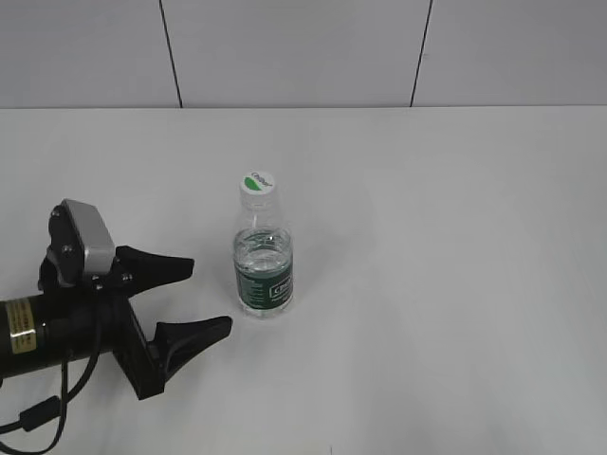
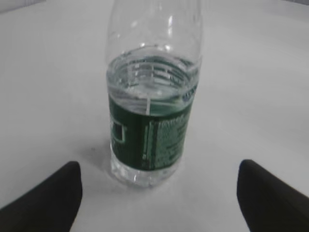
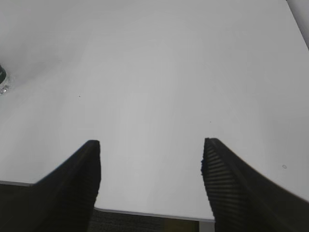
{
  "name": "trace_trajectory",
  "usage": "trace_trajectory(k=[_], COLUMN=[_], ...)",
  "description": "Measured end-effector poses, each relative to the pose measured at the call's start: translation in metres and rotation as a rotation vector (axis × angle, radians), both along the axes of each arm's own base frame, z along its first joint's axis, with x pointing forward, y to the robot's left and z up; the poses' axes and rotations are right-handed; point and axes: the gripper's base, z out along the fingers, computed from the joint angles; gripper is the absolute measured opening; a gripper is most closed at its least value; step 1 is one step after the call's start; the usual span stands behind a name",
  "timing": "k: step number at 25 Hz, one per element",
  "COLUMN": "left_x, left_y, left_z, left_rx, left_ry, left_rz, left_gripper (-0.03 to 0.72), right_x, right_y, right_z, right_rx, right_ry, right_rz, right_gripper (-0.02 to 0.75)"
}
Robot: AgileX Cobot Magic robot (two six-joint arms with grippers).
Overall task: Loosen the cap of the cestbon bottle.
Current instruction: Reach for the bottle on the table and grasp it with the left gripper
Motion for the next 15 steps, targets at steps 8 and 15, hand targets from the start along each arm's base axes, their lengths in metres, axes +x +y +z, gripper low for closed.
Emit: trace_trajectory(k=[8,15], left_x=[0.03,0.044], left_y=[-0.01,-0.013], left_z=[0.01,0.009], left_rx=[-0.002,0.024], left_ry=[-0.08,-0.092], left_rz=[-0.072,-0.082], left_gripper=[0.592,0.592], right_x=[0.0,0.0], right_y=[0.0,0.0], right_z=[0.0,0.0], right_rx=[0.0,0.0], right_ry=[0.0,0.0], right_rz=[0.0,0.0], right_gripper=[0.503,0.503])
